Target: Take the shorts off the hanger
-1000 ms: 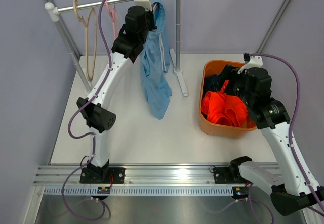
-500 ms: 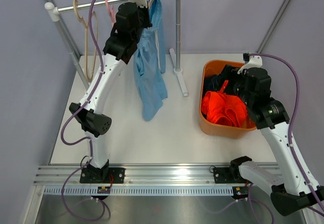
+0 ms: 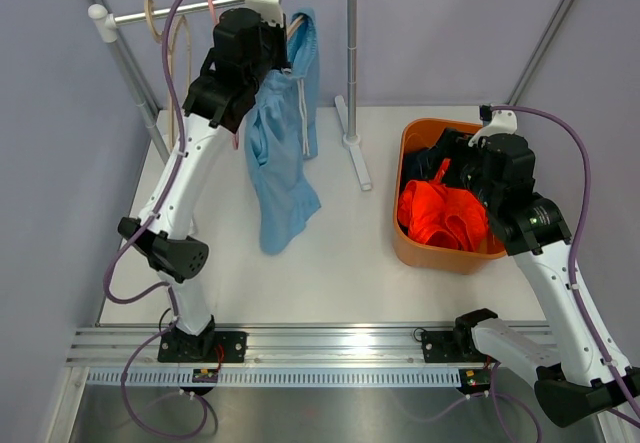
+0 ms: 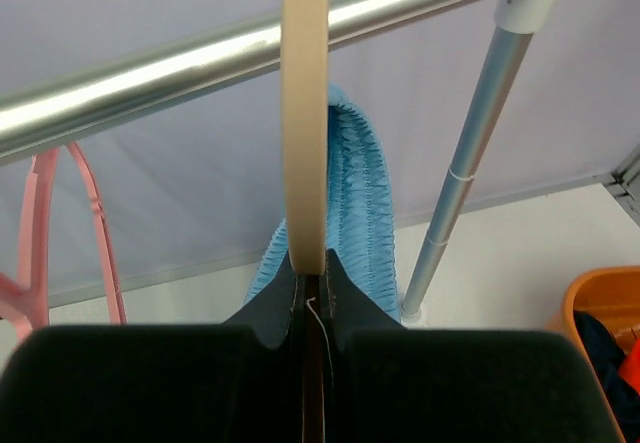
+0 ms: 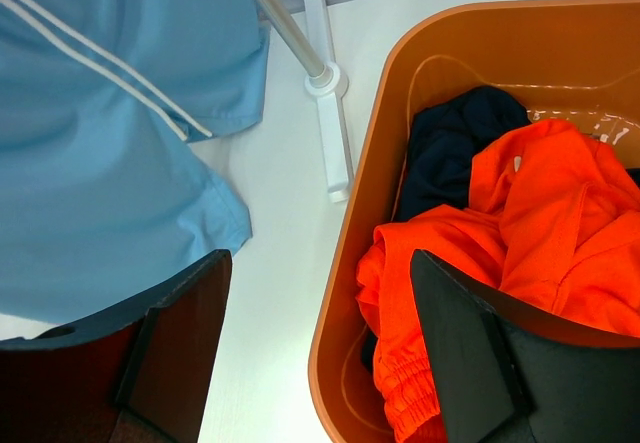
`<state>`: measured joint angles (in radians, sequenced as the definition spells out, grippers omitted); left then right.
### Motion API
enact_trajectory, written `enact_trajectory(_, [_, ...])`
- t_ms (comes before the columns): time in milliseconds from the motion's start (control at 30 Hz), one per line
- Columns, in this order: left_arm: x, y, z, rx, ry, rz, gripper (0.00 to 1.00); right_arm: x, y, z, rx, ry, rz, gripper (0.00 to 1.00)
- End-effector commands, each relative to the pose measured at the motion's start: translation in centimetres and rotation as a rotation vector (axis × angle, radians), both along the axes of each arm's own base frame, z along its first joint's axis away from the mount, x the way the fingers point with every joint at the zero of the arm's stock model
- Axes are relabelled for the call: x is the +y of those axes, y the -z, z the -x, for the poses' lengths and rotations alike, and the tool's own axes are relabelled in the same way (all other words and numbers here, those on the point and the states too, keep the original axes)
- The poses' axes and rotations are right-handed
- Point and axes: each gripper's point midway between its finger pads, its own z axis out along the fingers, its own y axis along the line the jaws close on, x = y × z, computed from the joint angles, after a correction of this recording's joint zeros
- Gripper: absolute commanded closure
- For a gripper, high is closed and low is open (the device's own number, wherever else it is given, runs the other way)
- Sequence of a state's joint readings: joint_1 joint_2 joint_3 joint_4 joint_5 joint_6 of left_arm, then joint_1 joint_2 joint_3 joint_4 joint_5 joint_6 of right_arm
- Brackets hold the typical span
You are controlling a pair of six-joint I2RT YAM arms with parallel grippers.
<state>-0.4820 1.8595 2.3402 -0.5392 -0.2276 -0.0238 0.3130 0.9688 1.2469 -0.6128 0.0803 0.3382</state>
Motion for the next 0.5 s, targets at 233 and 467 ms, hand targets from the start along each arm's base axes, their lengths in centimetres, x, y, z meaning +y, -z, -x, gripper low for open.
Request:
enact_trajectory(233, [-0.2, -4.5, 8.6, -0.023, 0.21, 0.018, 1.0, 3.5, -3.4, 0.1, -0.079, -0.158, -0.133, 0.22])
enact_trajectory(467, [-1.8, -3.3, 12.7, 0.035, 0.329, 0.007, 1.0, 7.0, -5.3, -0.4, -0.107, -0.256, -0.168, 0.23])
